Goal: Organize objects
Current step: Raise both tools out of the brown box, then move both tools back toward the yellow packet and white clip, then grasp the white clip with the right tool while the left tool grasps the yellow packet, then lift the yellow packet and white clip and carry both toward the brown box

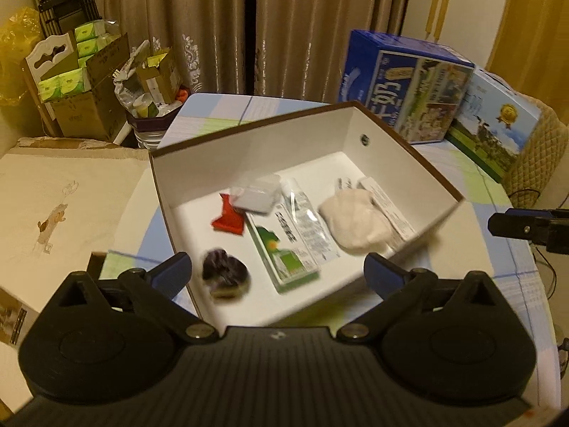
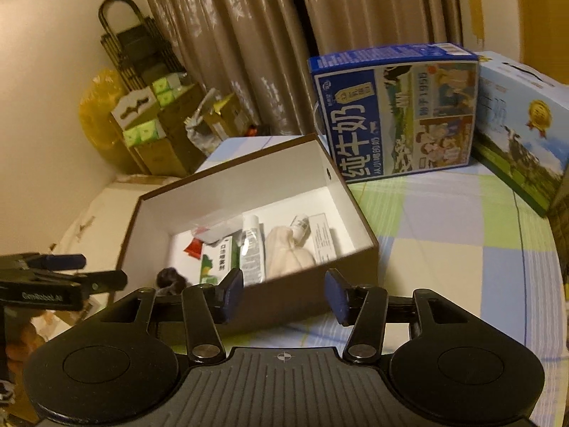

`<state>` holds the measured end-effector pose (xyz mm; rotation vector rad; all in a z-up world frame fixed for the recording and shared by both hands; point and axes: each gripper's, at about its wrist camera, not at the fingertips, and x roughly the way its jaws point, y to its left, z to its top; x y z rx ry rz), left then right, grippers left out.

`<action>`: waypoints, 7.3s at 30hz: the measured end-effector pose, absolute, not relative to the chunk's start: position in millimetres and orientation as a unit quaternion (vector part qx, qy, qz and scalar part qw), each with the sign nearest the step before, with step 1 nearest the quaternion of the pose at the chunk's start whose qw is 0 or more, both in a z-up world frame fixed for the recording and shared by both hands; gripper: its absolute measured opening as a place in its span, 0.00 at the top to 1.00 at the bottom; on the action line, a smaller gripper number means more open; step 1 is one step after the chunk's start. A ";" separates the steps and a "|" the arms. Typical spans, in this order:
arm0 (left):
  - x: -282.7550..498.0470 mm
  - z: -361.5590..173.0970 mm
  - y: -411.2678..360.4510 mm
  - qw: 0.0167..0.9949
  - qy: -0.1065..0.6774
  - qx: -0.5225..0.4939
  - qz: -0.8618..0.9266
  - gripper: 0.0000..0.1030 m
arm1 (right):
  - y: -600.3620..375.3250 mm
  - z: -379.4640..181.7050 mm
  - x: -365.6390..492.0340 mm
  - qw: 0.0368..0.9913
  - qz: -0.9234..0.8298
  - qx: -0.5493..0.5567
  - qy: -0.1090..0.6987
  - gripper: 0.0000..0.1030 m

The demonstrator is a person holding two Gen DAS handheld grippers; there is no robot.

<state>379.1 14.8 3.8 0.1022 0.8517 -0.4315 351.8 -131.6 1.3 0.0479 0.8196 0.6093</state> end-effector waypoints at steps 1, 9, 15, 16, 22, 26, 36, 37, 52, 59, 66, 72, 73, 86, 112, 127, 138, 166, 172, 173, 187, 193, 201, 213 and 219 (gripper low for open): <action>370.7 4.4 13.3 0.887 0.410 0.048 -0.207 0.01 | -137.4 2.7 345.3 0.873 0.292 0.025 0.391 0.52; 300.0 6.7 1.4 0.887 0.412 0.036 -0.206 0.01 | -184.6 4.6 295.4 0.868 0.299 0.037 0.394 0.51; 253.3 1.2 -5.5 0.885 0.420 0.030 -0.199 0.01 | -212.4 -0.8 266.5 0.862 0.303 0.041 0.404 0.50; 246.4 -0.2 -6.8 0.885 0.422 0.029 -0.196 0.01 | -216.3 -2.2 262.0 0.862 0.303 0.039 0.405 0.50; 211.1 -14.2 -13.3 0.876 0.444 0.031 -0.185 0.01 | -237.3 -15.7 236.9 0.853 0.305 0.036 0.421 0.49; 190.2 -24.2 -17.1 0.871 0.456 0.034 -0.181 0.01 | -250.2 -26.4 224.1 0.846 0.302 0.041 0.436 0.49; 157.4 -40.8 -29.1 0.862 0.474 0.033 -0.176 0.01 | -271.5 -43.9 200.1 0.834 0.304 0.038 0.459 0.37; 155.6 -42.1 -30.5 0.861 0.476 0.034 -0.176 0.01 | -273.3 -45.3 198.2 0.834 0.305 0.036 0.459 0.35; 129.5 -55.1 -46.5 0.848 0.496 0.040 -0.183 0.01 | -283.9 -63.8 172.9 0.829 0.313 -0.030 0.463 0.28; 137.5 -62.3 -53.0 0.843 0.501 0.053 -0.190 0.01 | -277.0 -74.1 176.0 0.832 0.308 -0.066 0.456 0.28; 156.7 -64.8 -63.0 0.839 0.499 0.066 -0.204 0.01 | -271.0 -82.4 187.6 0.833 0.301 -0.095 0.453 0.28; 171.9 -74.0 -71.4 0.834 0.501 0.074 -0.218 0.01 | -271.7 -90.5 204.8 0.839 0.291 -0.091 0.450 0.29; 174.1 -76.4 -72.6 0.833 0.502 0.075 -0.219 0.01 | -271.9 -92.3 208.2 0.841 0.288 -0.091 0.449 0.29; 211.0 -105.2 -86.1 0.821 0.514 0.087 -0.233 0.02 | -257.6 -116.5 252.1 0.840 0.291 -0.102 0.446 0.29; 248.3 -125.1 -105.2 0.806 0.518 0.131 -0.253 0.02 | -213.5 -144.8 288.3 0.815 0.351 -0.174 0.427 0.40; 254.3 -129.0 -101.5 0.807 0.514 0.140 -0.254 0.02 | -208.6 -150.3 298.5 0.805 0.356 -0.189 0.435 0.61; 260.9 -133.6 -115.4 0.801 0.508 0.159 -0.273 0.02 | -245.8 -143.3 288.4 0.823 0.293 -0.144 0.464 0.61; 278.4 -153.5 -156.6 0.773 0.487 0.201 -0.354 0.36 | -279.9 -137.7 277.3 0.836 0.237 -0.093 0.487 0.61; 272.3 -151.8 -146.8 0.779 0.490 0.196 -0.339 0.37 | -278.0 -139.2 281.6 0.834 0.238 -0.097 0.489 0.61; 271.5 -151.8 -143.2 0.780 0.492 0.193 -0.335 0.37 | -277.8 -139.8 281.8 0.834 0.238 -0.097 0.489 0.61; 241.3 -148.8 -65.4 0.807 0.521 0.140 -0.239 0.38 | -274.6 -143.7 274.3 0.836 0.260 -0.088 0.476 0.62; 223.4 -146.6 -41.5 0.809 0.534 0.125 -0.212 0.38 | -254.8 -144.0 253.3 0.818 0.305 -0.098 0.477 0.62; 213.3 -147.5 -36.1 0.809 0.539 0.122 -0.201 0.35 | -234.9 -146.6 231.4 0.800 0.337 -0.108 0.484 0.62; 210.7 -146.5 -38.1 0.814 0.531 0.128 -0.197 0.37 | -229.4 -148.6 231.0 0.810 0.310 -0.099 0.488 0.60; 204.0 -143.6 -38.4 0.820 0.520 0.138 -0.195 0.40 | -230.7 -148.8 229.9 0.815 0.305 -0.093 0.484 0.60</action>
